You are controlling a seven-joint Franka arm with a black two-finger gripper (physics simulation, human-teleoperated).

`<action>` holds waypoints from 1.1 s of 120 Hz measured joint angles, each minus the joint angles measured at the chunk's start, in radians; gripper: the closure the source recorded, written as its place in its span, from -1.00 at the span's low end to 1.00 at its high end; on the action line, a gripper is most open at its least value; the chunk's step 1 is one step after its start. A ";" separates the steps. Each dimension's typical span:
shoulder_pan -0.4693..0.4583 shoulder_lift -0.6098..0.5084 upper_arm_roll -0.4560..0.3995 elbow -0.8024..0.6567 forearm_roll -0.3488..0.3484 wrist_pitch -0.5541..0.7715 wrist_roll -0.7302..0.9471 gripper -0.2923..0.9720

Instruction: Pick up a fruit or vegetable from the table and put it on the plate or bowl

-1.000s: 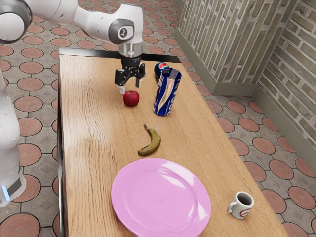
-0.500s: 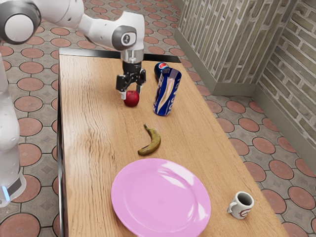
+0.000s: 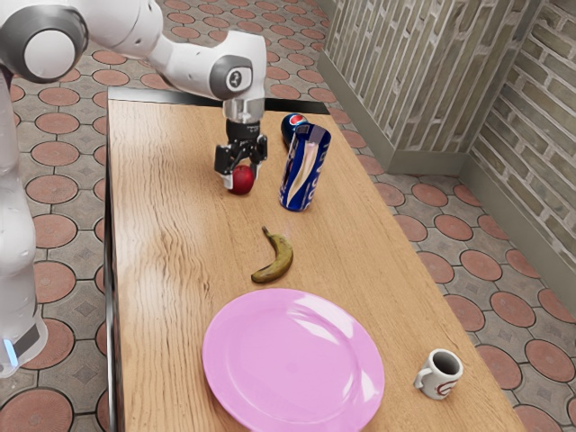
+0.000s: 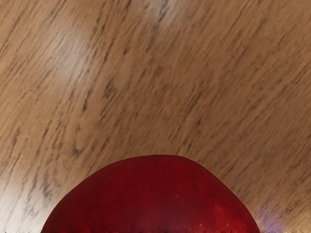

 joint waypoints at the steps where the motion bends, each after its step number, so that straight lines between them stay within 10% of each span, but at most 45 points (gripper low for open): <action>1: 0.000 0.000 0.000 0.000 -0.001 0.000 0.000 -0.34; 23: -0.001 0.006 -0.001 0.001 -0.008 0.001 0.002 0.09; 67: -0.028 -0.200 -0.001 -0.145 -0.010 -0.008 -0.005 0.20; 104: -0.251 -0.154 -0.274 -0.021 -0.008 -0.013 -0.070 0.23; 132: -0.525 -0.035 -0.304 0.126 -0.010 -0.009 -0.149 0.24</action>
